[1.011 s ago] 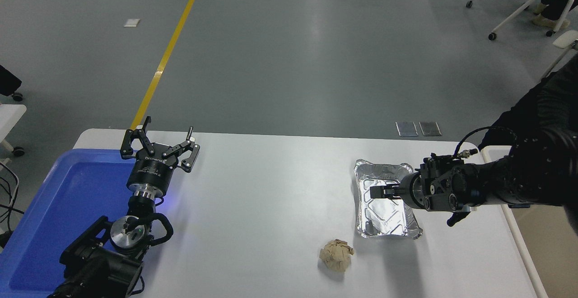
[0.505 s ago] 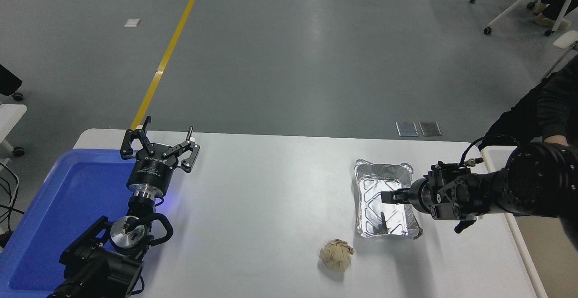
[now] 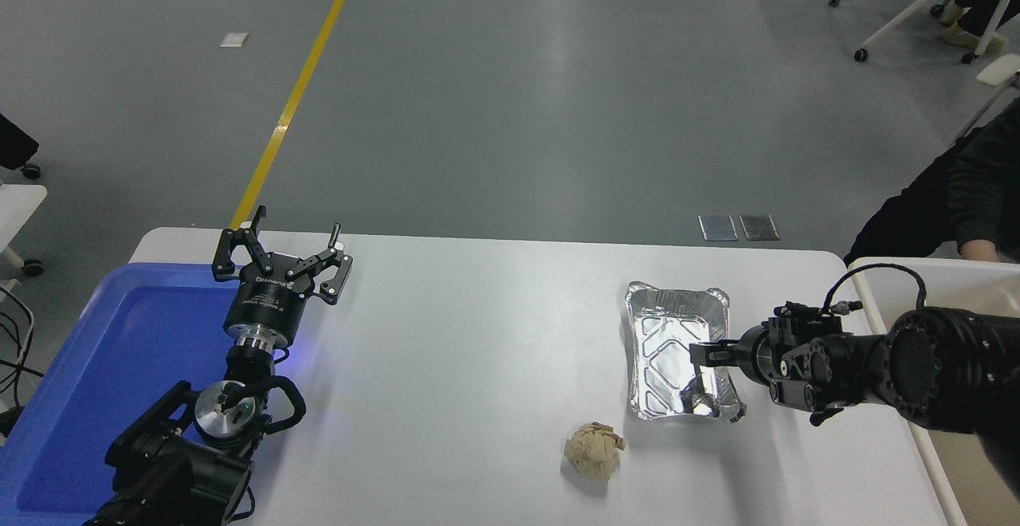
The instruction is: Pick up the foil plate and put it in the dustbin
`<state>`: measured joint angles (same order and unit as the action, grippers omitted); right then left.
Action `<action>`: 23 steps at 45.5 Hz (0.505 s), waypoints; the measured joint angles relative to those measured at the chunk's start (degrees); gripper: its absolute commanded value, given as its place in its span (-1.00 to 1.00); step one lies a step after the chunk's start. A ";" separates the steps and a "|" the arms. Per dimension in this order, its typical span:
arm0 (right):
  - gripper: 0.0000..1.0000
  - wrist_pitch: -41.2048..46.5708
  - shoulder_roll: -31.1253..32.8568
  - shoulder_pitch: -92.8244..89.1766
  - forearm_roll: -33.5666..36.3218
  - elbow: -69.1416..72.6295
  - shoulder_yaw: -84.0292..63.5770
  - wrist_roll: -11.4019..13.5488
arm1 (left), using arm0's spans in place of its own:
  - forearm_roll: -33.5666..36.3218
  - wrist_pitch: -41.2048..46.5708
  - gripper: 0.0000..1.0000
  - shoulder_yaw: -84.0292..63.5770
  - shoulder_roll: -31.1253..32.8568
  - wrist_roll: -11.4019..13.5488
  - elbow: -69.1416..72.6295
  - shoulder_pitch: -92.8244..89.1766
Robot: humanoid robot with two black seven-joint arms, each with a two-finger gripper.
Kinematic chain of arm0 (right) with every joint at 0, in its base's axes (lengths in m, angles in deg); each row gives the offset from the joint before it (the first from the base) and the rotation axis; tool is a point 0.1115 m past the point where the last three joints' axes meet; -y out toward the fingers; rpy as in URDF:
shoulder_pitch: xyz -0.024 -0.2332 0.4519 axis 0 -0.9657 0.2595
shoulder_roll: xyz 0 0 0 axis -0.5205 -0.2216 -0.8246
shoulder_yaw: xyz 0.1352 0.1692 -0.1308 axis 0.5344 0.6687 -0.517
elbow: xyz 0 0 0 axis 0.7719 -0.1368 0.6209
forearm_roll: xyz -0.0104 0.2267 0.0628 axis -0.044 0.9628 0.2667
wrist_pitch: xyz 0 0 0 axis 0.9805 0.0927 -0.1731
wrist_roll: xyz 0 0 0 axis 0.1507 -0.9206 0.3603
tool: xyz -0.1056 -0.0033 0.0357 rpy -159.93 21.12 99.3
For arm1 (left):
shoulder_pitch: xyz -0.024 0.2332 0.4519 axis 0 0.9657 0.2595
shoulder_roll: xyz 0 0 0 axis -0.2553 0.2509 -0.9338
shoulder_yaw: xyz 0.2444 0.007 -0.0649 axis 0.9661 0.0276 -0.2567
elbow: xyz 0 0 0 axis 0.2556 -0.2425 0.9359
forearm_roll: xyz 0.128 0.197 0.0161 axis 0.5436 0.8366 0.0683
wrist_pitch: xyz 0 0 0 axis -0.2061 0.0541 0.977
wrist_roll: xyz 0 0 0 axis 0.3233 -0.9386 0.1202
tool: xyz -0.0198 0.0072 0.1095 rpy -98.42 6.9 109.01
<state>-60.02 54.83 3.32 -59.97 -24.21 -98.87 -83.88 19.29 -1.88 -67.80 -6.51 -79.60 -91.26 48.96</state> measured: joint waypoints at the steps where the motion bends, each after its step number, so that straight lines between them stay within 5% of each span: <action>1: 0.01 0.01 -0.01 -0.07 0.00 -0.08 0.01 0.00 | 0.00 0.00 0.98 0.00 0.00 0.00 0.00 0.00; 5: -0.19 0.10 -0.10 -0.49 0.00 -0.41 0.04 0.00 | 0.00 0.00 0.98 0.00 0.00 0.00 0.00 -0.01; 9: -1.00 0.18 -0.20 -0.77 0.00 -0.70 0.06 0.00 | 0.00 0.00 0.98 0.00 0.00 0.00 0.00 -0.02; 23: -1.00 -0.12 -0.29 -0.94 0.05 -0.82 0.17 -0.07 | 0.00 0.00 0.98 0.00 0.00 0.00 0.00 -0.01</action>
<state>-60.14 54.55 2.38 -59.92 -25.02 -98.70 -83.96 19.29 -1.88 -67.80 -6.51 -79.60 -91.26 48.95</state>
